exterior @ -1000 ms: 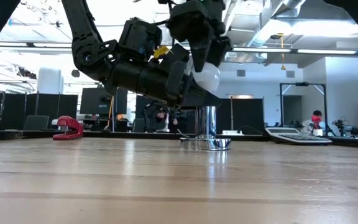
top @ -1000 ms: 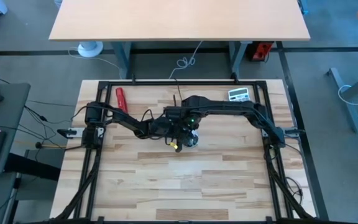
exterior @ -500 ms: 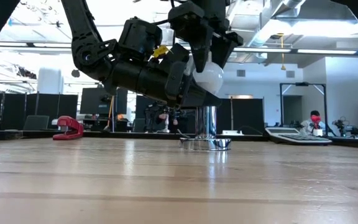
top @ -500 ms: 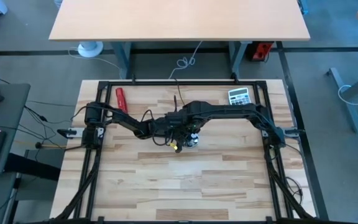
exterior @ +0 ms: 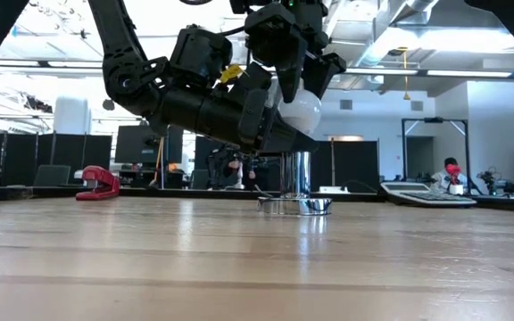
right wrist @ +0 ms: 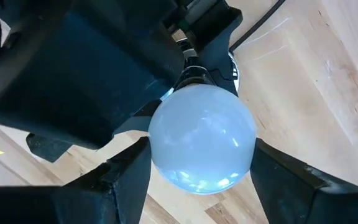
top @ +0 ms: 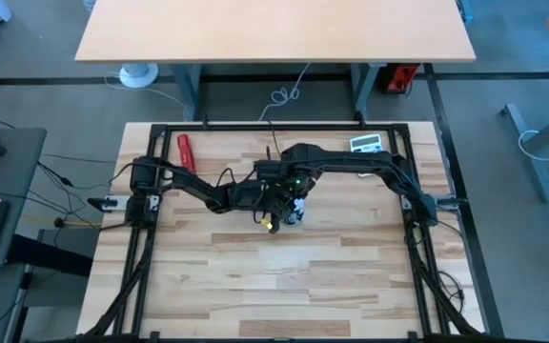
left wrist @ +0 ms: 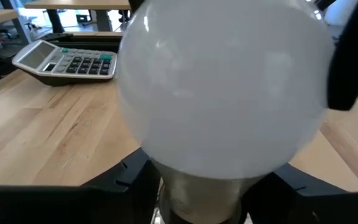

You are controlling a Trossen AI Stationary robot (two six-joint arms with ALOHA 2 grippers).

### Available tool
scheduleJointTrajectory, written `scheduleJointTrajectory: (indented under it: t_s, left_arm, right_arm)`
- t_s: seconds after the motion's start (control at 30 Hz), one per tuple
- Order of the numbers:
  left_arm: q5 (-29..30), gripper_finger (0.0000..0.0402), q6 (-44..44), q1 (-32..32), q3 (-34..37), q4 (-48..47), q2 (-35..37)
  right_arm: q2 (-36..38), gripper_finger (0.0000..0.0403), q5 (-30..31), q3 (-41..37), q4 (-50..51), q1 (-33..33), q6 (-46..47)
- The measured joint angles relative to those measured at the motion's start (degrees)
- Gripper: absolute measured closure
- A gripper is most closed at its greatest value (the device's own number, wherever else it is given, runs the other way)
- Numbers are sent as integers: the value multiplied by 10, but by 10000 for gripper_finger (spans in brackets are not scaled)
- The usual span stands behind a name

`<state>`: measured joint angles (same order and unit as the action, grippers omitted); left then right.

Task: Screw lightbulb
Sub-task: Insert the lightbulb into the silver lamp socket

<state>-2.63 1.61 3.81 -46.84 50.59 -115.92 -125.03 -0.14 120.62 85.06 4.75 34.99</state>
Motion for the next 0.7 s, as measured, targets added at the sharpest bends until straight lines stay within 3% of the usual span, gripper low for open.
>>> scheduleJointTrajectory:
  t_s: [0.7]
  left_arm:
    - [5,194,-18,-1,2,-22,26]
  right_arm:
    - [0,145,1,0,-13,7,1]
